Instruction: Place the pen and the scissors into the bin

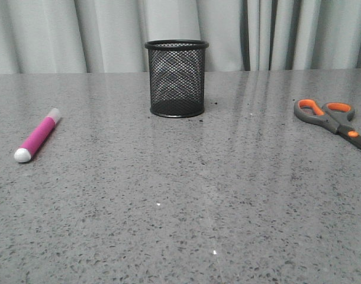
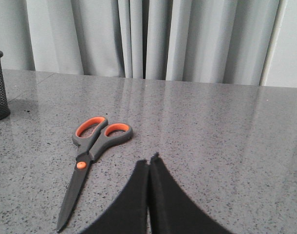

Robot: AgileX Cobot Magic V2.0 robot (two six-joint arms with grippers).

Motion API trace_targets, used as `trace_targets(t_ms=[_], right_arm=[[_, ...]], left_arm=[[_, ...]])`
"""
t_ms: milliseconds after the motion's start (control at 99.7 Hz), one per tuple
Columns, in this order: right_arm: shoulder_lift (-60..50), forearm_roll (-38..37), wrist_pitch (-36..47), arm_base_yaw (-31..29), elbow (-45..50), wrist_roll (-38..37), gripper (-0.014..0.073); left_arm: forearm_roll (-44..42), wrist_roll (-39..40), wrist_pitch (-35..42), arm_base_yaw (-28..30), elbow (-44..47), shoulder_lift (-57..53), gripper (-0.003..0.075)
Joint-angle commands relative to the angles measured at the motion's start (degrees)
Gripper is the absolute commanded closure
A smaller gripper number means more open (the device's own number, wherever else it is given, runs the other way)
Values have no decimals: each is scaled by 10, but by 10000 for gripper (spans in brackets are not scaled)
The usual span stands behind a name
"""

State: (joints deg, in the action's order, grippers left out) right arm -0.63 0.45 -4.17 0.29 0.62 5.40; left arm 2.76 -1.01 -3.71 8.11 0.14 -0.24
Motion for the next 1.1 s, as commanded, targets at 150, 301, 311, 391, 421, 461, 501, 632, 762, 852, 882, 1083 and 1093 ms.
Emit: trace_targets(t_ms=[150, 301, 311, 391, 421, 461, 501, 632, 762, 852, 882, 1083, 1093], right_arm=[[-11, -5, 42, -3, 8, 4, 662], [-11, -5, 42, -3, 8, 4, 662], [-11, -5, 42, -3, 8, 4, 662], [-11, -5, 47, -3, 8, 4, 662], [-11, -5, 54, -3, 8, 4, 662], [-11, -5, 64, -3, 8, 4, 662], [-11, -1, 84, -3, 8, 4, 662], [-11, 91, 172, -3, 8, -66, 662], [-11, 169, 195, -3, 8, -85, 662], [-11, 232, 176, -3, 8, -94, 662], [-11, 248, 174, -3, 8, -96, 662], [-11, 262, 162, -3, -20, -96, 662], [-11, 262, 161, -3, -23, -96, 662]], left_arm=[[2, 2, 45, 1, 25, -18, 739], [2, 2, 45, 1, 25, -18, 739], [2, 2, 45, 1, 25, -18, 739], [2, 2, 45, 1, 25, -18, 739], [2, 2, 45, 1, 25, -18, 739], [4, 2, 45, 1, 25, -18, 739], [27, 2, 45, 1, 25, -18, 739], [237, 3, 45, 0, 25, -18, 739], [391, 3, 45, 0, 25, -18, 739], [474, 3, 45, 0, 25, -18, 739], [492, 3, 46, 0, 25, -18, 739], [522, 3, 46, 0, 22, -18, 739], [521, 3, 46, 0, 22, -18, 739]])
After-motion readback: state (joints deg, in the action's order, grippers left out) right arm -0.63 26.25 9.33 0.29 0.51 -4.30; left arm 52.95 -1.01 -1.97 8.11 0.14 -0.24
